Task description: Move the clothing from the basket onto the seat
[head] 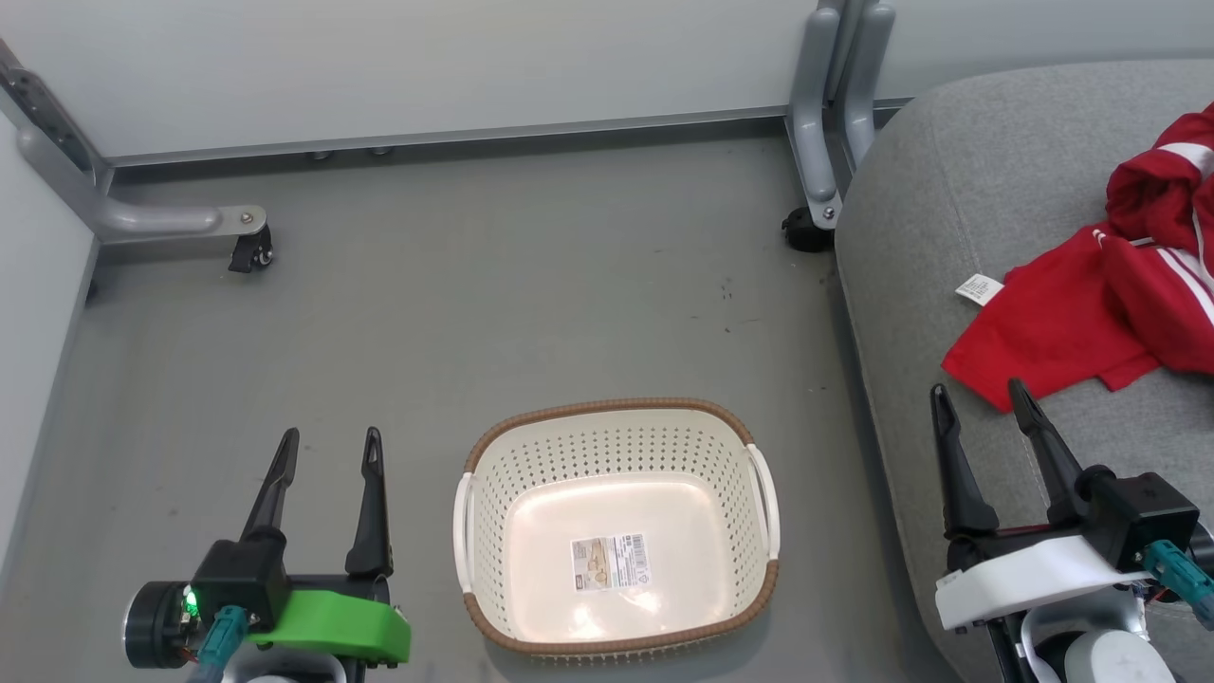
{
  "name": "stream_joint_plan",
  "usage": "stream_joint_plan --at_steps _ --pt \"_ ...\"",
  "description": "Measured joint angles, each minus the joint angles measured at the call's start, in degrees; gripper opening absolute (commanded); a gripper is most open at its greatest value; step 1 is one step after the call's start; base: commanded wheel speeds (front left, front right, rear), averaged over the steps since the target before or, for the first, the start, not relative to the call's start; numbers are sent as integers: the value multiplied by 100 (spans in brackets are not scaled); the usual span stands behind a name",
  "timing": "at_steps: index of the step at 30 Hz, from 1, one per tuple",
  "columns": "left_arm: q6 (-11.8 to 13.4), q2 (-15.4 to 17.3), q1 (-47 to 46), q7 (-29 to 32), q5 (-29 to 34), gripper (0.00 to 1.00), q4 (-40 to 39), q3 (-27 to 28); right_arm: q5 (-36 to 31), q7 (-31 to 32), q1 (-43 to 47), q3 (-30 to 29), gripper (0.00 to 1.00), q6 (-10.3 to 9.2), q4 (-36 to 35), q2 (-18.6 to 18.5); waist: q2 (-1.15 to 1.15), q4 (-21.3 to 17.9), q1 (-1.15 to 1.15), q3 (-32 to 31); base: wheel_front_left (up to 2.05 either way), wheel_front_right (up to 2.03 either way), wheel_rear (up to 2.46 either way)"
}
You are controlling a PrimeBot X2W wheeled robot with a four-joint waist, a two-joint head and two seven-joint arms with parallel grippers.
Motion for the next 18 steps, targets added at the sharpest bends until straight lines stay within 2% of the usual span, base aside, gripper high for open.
stream_joint_plan --at_steps 14,15,18 --pt "-143 -113 8 0 79 100 222 137 24 57 57 12 100 0 90 3 0 21 0 -143 0 0 0" --pt "-168 -127 8 0 81 0 235 140 29 58 65 12 0 0 101 3 0 25 0 -156 0 0 0" --pt "-169 -164 9 19 78 0 387 103 27 59 88 18 0 0 243 31 0 26 0 -160 0 0 0"
